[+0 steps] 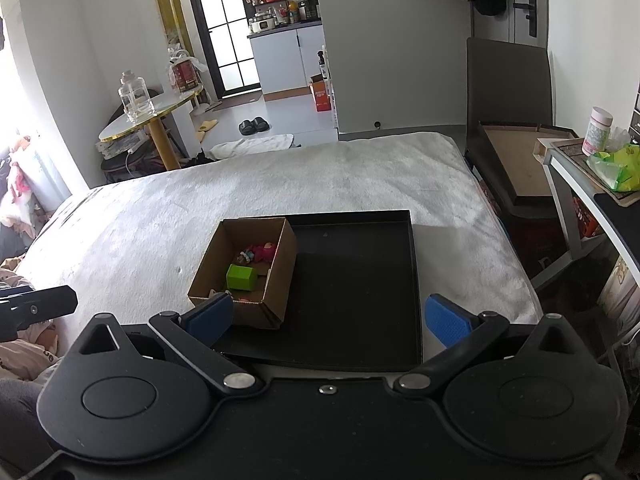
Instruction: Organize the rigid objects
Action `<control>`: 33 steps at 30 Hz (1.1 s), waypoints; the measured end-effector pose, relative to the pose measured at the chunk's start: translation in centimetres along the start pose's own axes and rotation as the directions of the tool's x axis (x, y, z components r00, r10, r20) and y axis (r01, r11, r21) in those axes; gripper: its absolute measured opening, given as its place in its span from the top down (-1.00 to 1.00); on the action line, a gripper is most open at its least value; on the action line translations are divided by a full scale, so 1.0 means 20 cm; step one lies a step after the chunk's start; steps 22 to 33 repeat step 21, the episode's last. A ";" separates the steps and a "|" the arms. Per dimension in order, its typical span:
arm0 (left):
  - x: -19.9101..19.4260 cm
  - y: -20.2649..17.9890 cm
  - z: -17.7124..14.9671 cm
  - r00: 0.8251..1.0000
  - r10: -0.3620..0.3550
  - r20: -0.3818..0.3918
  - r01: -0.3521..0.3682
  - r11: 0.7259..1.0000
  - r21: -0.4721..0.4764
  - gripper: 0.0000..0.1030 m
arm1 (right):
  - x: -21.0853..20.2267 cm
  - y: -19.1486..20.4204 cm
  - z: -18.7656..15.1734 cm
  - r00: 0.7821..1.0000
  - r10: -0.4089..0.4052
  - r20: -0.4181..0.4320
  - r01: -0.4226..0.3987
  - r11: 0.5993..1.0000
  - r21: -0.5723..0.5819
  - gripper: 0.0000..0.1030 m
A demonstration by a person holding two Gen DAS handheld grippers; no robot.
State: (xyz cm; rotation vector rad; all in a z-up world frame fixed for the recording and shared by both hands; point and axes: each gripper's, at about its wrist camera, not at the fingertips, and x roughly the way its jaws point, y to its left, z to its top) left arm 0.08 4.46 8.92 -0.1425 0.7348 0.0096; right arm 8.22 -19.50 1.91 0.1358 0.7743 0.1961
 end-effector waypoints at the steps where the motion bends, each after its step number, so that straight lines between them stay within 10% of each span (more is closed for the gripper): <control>1: 0.00 0.00 0.00 1.000 -0.001 -0.001 0.001 1.000 0.000 -1.00 | 0.00 0.00 0.00 1.000 0.000 0.001 0.000 1.000 0.002 -1.00; 33: 0.01 -0.02 -0.01 1.000 -0.022 0.000 0.022 1.000 0.018 -1.00 | 0.01 -0.01 0.00 1.000 -0.004 -0.001 0.004 1.000 0.005 -1.00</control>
